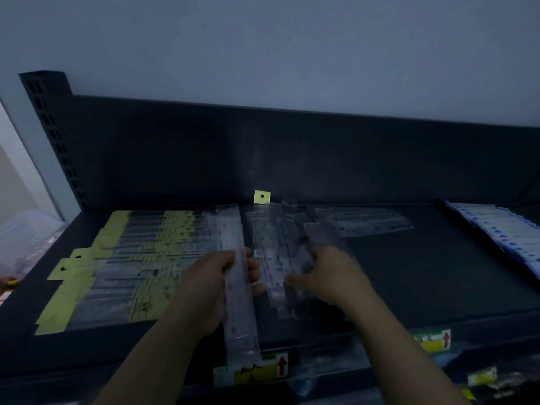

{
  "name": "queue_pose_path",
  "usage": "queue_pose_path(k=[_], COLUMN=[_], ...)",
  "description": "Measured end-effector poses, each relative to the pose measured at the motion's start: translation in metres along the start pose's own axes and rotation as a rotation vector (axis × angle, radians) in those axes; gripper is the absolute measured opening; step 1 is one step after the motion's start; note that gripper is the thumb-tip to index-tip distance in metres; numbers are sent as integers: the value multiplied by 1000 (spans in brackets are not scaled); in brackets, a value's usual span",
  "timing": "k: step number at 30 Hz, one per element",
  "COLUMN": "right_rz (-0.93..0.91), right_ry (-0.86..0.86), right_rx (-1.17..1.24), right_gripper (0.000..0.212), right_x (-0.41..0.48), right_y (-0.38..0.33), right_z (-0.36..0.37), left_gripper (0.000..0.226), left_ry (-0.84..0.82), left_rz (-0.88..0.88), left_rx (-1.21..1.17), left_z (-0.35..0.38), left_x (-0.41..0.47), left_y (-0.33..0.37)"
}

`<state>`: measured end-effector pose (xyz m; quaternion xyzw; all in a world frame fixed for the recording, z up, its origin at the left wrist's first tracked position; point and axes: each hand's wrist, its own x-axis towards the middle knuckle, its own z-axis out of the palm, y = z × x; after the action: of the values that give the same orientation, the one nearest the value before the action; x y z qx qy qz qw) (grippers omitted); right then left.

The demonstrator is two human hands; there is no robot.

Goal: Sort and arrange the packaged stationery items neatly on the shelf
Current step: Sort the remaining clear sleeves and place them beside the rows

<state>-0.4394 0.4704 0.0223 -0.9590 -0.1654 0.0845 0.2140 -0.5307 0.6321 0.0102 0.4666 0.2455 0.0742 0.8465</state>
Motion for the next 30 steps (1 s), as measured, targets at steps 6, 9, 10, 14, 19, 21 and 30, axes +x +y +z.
queue_pose_path(k=[6, 9, 10, 14, 19, 21, 30], right_rz=[87, 138, 149, 99, 83, 109, 168], right_ry=[16, 50, 19, -222, -398, -419, -96], right_rx=[551, 868, 979, 1181, 1108, 1111, 1249], right_gripper=[10, 16, 13, 10, 18, 23, 40], right_x=[-2, -8, -11, -27, -31, -28, -24], right_y=[14, 21, 23, 34, 42, 42, 33], right_z=[-3, -12, -16, -36, -47, -45, -26], left_gripper=[29, 30, 30, 34, 26, 9, 24], left_ry=[-28, -50, -58, -97, -66, 6, 150], left_rz=[-23, -22, -26, -3, 71, 79, 337], left_rx=[14, 9, 6, 46, 134, 114, -208], left_z=[1, 0, 0, 7, 18, 24, 22], left_x=[0, 0, 1, 2, 9, 10, 1], left_y=[-2, -2, -2, 6, 23, 25, 33])
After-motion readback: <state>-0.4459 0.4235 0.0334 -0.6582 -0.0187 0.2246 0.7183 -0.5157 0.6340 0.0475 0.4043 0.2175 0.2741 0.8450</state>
